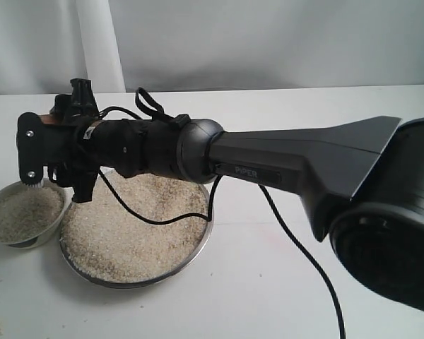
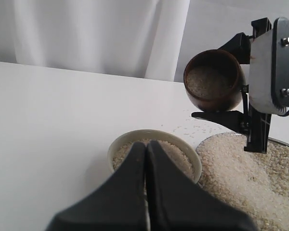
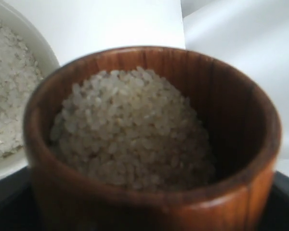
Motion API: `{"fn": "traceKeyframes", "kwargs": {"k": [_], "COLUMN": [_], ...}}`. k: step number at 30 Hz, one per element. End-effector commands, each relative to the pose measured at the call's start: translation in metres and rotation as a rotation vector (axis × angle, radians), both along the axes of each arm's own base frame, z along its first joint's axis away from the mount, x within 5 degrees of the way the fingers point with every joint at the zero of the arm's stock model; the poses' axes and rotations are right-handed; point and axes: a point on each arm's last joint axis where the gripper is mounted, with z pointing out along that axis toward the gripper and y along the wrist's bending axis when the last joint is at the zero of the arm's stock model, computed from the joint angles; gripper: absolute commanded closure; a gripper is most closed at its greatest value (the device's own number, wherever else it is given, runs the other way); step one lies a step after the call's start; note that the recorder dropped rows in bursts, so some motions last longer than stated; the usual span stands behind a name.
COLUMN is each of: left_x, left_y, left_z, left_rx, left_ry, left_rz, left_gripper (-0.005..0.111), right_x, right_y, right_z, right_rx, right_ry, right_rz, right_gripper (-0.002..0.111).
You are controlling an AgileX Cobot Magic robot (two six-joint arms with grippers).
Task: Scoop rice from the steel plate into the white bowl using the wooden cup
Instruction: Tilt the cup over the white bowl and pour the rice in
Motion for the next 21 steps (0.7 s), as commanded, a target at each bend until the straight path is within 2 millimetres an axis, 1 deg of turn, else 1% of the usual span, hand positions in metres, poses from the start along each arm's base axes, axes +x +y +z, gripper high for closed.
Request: {"fn": "traceKeyframes", "kwargs": {"k": [1,6,10,13,14,15,21], "left_x": [0.0,0.0,0.0,0.0,0.0,0.0,0.0], "left_y": [0.0,0.0,0.0,0.0,0.0,0.0,0.0], "left_z": [0.0,0.0,0.0,0.0,0.0,0.0,0.0], "left_rx": [-0.005,-0.005,-0.005,-0.005,-0.005,-0.005,-0.005], "left_ry": [-0.005,-0.005,-0.005,-0.005,-0.005,-0.005,-0.005], "left_rz": [-0.002,-0.002,-0.002,-0.002,-0.002,-0.002,-0.002], "left_gripper": [0.107,0.107,0.107,0.107,0.107,0.107,0.107], "right_x": [-0.003,-0.007,-0.006,-0.004,-0.002,-0.002,-0.003], "right_y": [0.005,0.009,0.009,0.01,0.01,0.011,0.013], "right_z": [0.006,0.008,0.011,0.003,-0.005,-0.008,-0.013], "right_rx": [-0.006,-0.019,-0.022,-0.04,-0.053,-0.058,-0.099], "right_ry": [-0.087,-0.143,-0.199,-0.229,-0.243,-0.246,-0.313], "right_rz": [0.022,0.044,0.044,0.045,0.044,0.044,0.061], "right_gripper": [0.108,0.108,0.108,0.108,0.108,0.108,0.108]}}
